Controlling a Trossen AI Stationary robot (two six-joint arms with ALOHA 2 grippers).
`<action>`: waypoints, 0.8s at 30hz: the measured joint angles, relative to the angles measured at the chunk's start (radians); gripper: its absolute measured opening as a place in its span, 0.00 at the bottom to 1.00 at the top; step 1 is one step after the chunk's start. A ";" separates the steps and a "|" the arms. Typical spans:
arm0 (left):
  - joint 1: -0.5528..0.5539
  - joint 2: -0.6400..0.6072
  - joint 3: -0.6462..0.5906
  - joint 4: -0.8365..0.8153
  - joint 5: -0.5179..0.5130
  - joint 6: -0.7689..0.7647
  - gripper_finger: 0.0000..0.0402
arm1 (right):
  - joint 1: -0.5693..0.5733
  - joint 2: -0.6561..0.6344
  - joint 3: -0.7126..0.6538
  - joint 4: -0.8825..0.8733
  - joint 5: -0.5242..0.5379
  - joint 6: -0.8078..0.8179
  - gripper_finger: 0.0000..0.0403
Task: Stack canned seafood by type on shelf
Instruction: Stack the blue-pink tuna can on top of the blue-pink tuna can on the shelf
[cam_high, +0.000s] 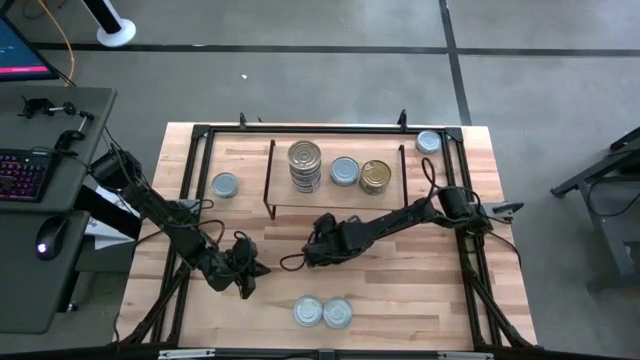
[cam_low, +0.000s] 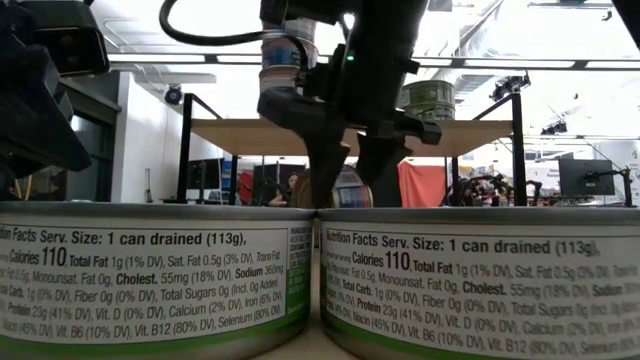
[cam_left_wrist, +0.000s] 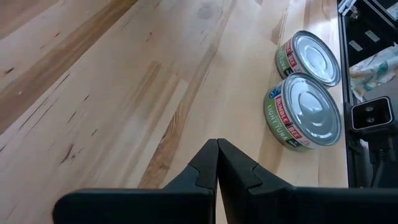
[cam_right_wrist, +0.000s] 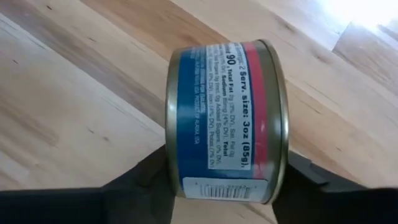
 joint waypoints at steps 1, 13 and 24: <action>0.000 0.000 0.000 0.000 0.000 0.000 0.00 | 0.001 0.000 0.000 0.001 -0.003 -0.007 0.44; 0.000 0.000 0.000 -0.014 -0.015 0.033 0.00 | 0.174 -0.051 0.338 -0.080 -0.075 -0.534 0.42; 0.034 0.000 0.000 0.004 -0.015 0.029 0.00 | 0.149 -0.142 0.594 -0.022 0.309 -1.358 0.42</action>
